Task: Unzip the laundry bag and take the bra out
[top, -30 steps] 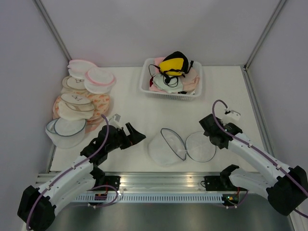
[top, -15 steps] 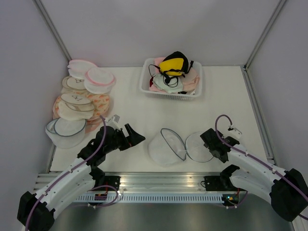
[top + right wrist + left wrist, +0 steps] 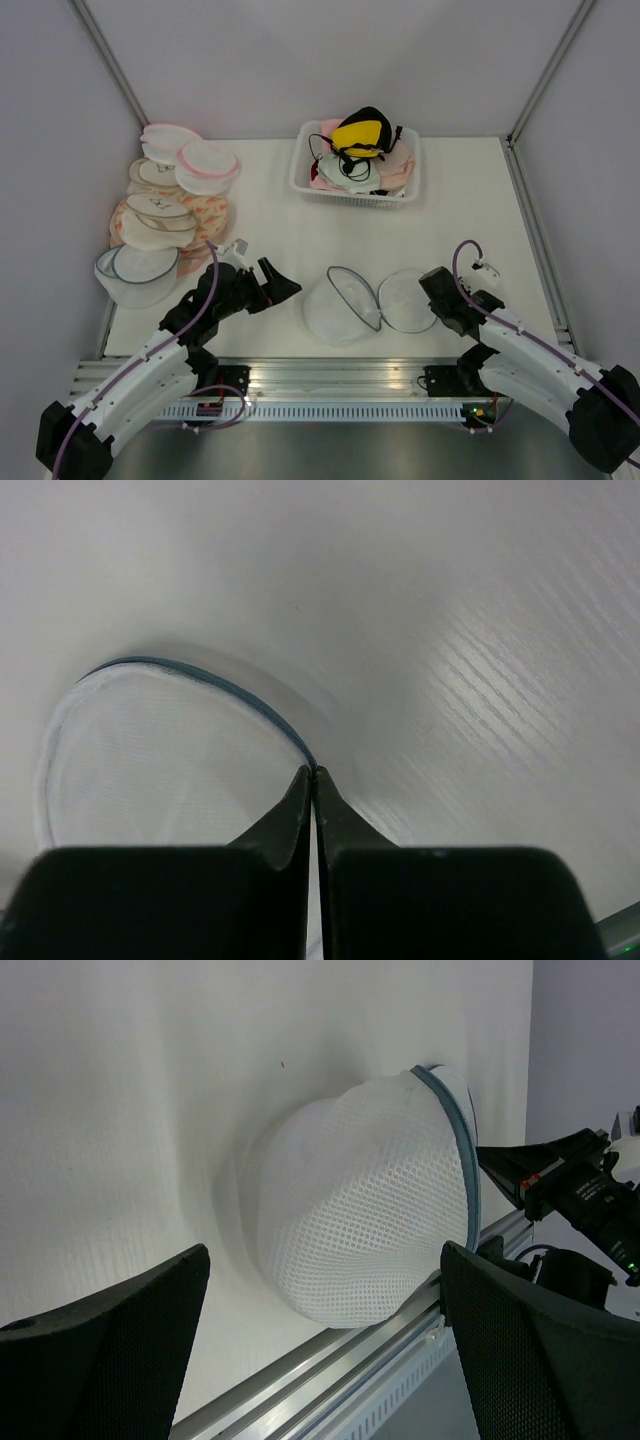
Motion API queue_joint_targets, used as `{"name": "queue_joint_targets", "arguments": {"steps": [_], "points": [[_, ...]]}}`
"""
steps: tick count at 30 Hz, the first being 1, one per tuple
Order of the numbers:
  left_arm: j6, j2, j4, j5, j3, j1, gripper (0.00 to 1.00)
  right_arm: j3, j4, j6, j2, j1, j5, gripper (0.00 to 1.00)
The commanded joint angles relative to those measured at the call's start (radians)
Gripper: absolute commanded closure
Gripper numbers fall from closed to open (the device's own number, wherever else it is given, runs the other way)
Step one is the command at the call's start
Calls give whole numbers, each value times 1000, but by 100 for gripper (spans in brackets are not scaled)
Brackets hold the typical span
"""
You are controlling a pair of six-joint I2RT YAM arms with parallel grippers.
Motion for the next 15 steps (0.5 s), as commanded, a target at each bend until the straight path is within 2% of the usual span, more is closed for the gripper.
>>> {"name": "queue_joint_targets", "arguments": {"steps": [1, 5, 7, 9, 11, 13, 15], "points": [[-17, -3, -8, 7, 12, 3, 0, 30, 8, -77, -85, 4, 9, 99], [-8, -19, -48, -2, 33, 3, 0, 188, -76, -195, -194, 4, 64, 100], [-1, -32, -74, -14, 57, 3, 0, 289, -46, -372, -187, 4, 35, 100], [9, -58, -109, -24, 87, 3, 0, 361, -12, -532, -116, 5, -74, 99], [12, -90, -154, -42, 108, 3, 0, 444, 27, -596, -30, 34, -137, 100], [15, -113, -172, -51, 130, 3, 0, 481, 82, -646, 31, 86, -152, 100], [13, -140, -195, -59, 136, 3, 0, 504, 148, -659, 85, 195, -114, 99]]}}
